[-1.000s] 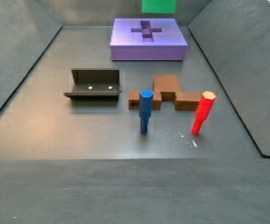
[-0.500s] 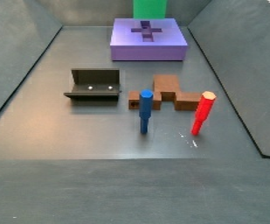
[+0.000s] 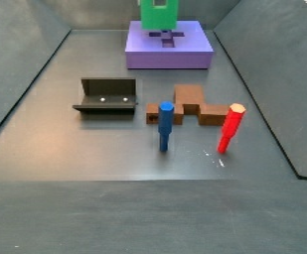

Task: Pick up the green object. Move up. Move to above the board. Insert the green object.
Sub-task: Insert the green object.

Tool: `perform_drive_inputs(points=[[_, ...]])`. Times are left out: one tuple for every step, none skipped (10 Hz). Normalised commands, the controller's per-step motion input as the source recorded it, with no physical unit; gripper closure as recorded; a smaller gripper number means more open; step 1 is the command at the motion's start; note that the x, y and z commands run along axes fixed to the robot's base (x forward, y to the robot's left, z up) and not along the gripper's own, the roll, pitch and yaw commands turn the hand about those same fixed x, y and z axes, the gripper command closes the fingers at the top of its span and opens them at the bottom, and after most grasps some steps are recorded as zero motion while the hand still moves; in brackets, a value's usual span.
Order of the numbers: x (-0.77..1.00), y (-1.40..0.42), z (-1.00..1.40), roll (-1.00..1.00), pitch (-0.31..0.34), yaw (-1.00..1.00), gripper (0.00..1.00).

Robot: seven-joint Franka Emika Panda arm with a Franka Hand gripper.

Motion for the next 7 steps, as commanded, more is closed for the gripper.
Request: perform_drive_inputs(points=[[-0.16, 0.0, -0.13, 0.0, -0.017, -0.06, 1.0], [-0.15, 0.01, -0.11, -0.08, -0.06, -0.01, 1.0], [-0.21, 0.02, -0.1, -0.08, -0.074, -0.01, 1.0], [-0.25, 0.01, -0.11, -0.11, -0.103, 0.0, 1.0], [-0.15, 0.01, -0.17, -0.15, -0.12, 0.0, 1.0], [-0.15, 0.0, -0.19, -0.15, -0.126, 0.0, 1.0], [-0.2, 0.01, -0.19, -0.14, -0.127, 0.0, 1.0]])
